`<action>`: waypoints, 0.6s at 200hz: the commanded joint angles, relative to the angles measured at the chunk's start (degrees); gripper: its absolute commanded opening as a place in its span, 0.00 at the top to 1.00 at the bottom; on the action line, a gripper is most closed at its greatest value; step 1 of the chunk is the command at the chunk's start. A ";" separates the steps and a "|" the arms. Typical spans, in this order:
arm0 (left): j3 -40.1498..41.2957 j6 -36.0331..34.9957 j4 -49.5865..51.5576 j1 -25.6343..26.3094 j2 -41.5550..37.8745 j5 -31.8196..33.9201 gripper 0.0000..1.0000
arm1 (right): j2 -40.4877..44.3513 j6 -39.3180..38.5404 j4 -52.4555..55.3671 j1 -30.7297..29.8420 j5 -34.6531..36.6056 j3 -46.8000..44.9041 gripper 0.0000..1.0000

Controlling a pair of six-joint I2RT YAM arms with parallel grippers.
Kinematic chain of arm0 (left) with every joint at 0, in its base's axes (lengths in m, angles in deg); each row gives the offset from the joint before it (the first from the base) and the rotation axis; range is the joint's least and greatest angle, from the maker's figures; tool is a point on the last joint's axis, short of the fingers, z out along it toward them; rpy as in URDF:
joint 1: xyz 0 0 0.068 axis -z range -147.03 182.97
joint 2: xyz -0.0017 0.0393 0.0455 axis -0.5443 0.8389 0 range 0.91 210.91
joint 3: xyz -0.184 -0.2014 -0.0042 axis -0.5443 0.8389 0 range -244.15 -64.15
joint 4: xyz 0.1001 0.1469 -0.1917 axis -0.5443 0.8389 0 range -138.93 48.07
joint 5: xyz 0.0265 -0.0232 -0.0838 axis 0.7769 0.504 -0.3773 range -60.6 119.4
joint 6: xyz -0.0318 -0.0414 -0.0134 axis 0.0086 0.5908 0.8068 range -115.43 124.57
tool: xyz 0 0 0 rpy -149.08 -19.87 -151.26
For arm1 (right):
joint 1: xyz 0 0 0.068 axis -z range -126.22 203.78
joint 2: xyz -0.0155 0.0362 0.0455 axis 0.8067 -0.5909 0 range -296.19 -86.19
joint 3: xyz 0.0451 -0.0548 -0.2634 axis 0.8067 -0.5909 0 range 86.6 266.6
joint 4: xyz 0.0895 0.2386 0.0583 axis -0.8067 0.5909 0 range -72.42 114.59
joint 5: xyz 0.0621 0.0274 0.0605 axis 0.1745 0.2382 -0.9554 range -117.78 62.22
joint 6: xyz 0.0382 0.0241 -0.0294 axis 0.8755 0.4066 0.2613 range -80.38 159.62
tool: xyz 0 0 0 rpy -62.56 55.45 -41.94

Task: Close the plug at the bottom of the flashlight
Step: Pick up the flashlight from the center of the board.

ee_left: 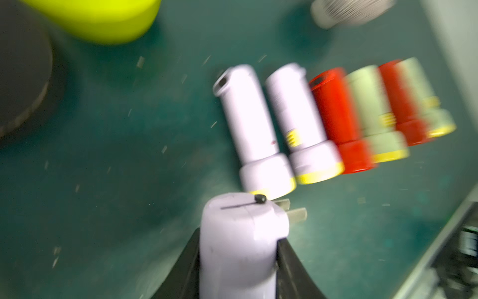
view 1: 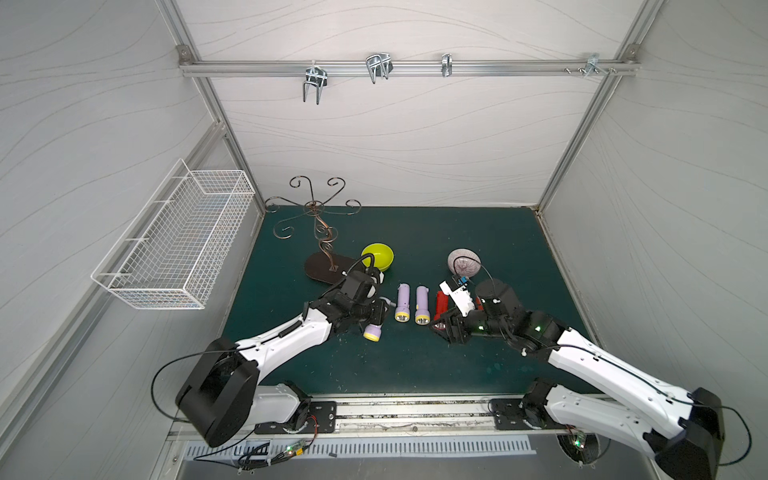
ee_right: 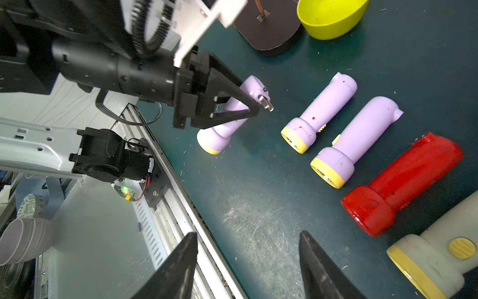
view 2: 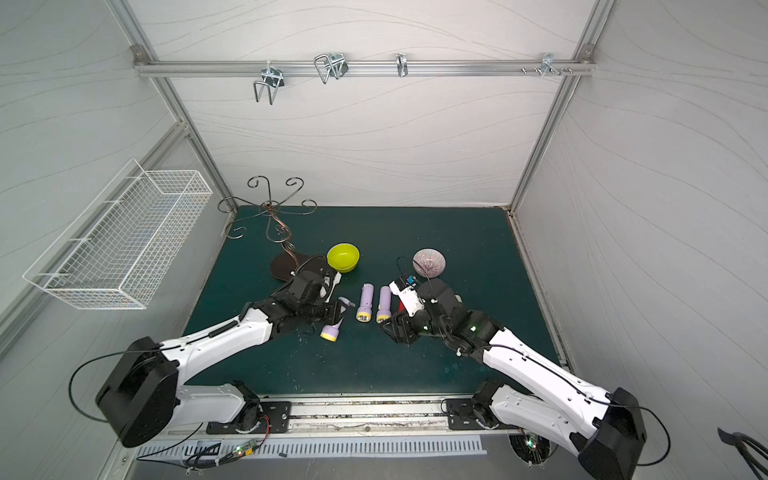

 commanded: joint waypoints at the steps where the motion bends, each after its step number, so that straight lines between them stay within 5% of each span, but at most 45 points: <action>1: -0.08 -3.82 -10.99 0.28 -3.97 -4.29 0.77 | 1.49 -1.01 -0.02 2.71 -3.75 1.09 0.38; 19: -1.26 -5.93 -12.80 0.28 -4.79 -6.14 0.84 | 2.39 -1.28 -1.69 6.10 -7.68 1.01 0.39; 33: -3.02 -8.01 -13.48 0.28 -4.27 -9.06 1.00 | 3.06 -1.76 -3.34 8.63 -10.95 1.07 0.39; 79: -7.06 -14.71 -18.71 0.21 -2.25 -22.50 1.00 | 4.44 -3.44 -9.01 14.49 -17.86 2.12 0.39; 120: -14.17 -20.02 -15.28 -1.20 -1.15 -41.36 1.00 | 1.55 0.73 -19.74 16.48 -23.86 2.41 0.40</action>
